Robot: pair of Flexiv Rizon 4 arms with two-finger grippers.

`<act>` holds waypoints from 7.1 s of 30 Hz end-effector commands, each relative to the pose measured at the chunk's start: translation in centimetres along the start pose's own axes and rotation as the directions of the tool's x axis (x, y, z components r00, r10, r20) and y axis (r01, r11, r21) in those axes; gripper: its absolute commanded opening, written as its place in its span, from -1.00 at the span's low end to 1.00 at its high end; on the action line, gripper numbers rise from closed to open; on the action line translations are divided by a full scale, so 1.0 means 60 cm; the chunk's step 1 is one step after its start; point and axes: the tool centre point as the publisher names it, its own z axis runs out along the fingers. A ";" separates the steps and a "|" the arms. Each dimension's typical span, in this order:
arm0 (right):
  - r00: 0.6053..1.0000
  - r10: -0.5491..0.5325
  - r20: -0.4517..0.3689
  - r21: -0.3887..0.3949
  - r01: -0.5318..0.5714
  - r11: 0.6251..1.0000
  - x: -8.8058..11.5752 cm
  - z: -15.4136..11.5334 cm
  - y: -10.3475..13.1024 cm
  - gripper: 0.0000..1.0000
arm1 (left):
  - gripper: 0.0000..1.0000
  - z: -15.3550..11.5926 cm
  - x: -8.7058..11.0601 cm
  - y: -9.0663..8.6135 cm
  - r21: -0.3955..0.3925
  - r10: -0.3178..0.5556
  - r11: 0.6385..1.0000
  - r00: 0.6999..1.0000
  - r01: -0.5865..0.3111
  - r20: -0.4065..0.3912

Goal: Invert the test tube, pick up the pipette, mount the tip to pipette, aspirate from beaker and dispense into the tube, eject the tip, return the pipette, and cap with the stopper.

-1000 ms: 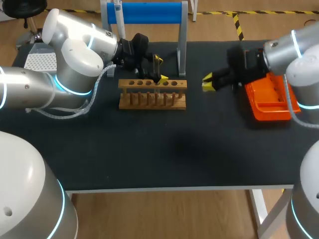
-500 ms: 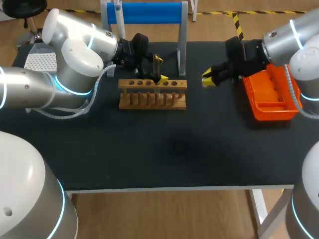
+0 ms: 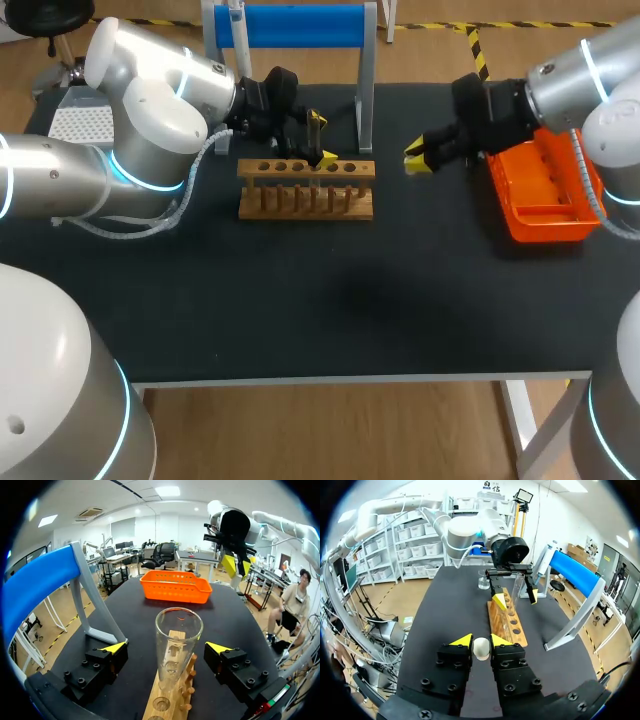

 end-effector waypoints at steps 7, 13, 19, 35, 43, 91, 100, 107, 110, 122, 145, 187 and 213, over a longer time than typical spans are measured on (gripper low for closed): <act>0.999 -0.009 -0.038 0.049 0.011 0.999 -0.037 0.023 0.031 -1.00 | 1.00 0.001 -0.001 -0.001 -0.003 -0.001 1.000 1.000 0.001 -0.002; 0.998 -0.037 -0.046 0.055 0.040 0.998 -0.051 0.029 0.061 -1.00 | 1.00 0.001 -0.001 -0.001 -0.003 -0.001 1.000 1.000 0.001 -0.002; 0.997 -0.054 -0.052 0.054 0.057 0.997 -0.065 0.041 0.089 -1.00 | 1.00 0.001 -0.001 -0.001 -0.003 -0.001 1.000 1.000 0.001 -0.002; 0.995 -0.080 -0.067 0.033 0.082 0.996 -0.090 0.073 0.150 -1.00 | 1.00 0.001 -0.001 -0.001 -0.003 -0.001 1.000 1.000 0.001 -0.002; 0.993 -0.089 -0.076 0.029 0.091 0.995 -0.101 0.089 0.171 -1.00 | 1.00 0.001 -0.001 -0.001 -0.003 -0.001 1.000 1.000 0.001 -0.002; 0.991 -0.088 -0.103 0.031 0.091 0.995 -0.145 0.143 0.202 -1.00 | 1.00 -0.008 0.002 0.003 -0.006 0.004 1.000 1.000 -0.004 -0.001; 0.990 -0.086 -0.108 0.030 0.089 0.996 -0.145 0.148 0.203 -1.00 | 1.00 -0.008 0.002 0.003 -0.014 0.001 1.000 1.000 -0.001 0.002; 0.990 -0.081 -0.115 0.028 0.084 0.996 -0.143 0.153 0.205 -1.00 | 1.00 -0.008 0.002 0.003 -0.014 0.001 1.000 1.000 -0.001 0.002; 0.990 -0.079 -0.118 0.026 0.082 0.996 -0.141 0.155 0.206 -1.00 | 1.00 -0.008 0.002 0.003 -0.014 0.001 1.000 1.000 -0.001 0.002; 0.990 -0.071 -0.123 0.028 0.075 0.997 -0.135 0.160 0.204 -1.00 | 1.00 -0.008 0.002 0.003 -0.014 0.001 1.000 1.000 -0.001 0.002; 0.990 -0.047 -0.132 0.042 0.053 0.998 -0.132 0.173 0.187 -1.00 | 1.00 -0.008 0.002 0.003 -0.014 0.001 1.000 1.000 -0.001 0.002; 0.992 -0.055 -0.117 0.023 0.058 0.998 -0.149 0.175 0.196 -1.00 | 1.00 -0.008 0.002 0.003 -0.014 0.001 1.000 1.000 -0.001 0.002; 0.992 -0.065 -0.110 0.008 0.066 0.998 -0.146 0.169 0.203 -1.00 | 1.00 -0.008 0.002 0.003 -0.014 0.001 1.000 1.000 -0.001 0.002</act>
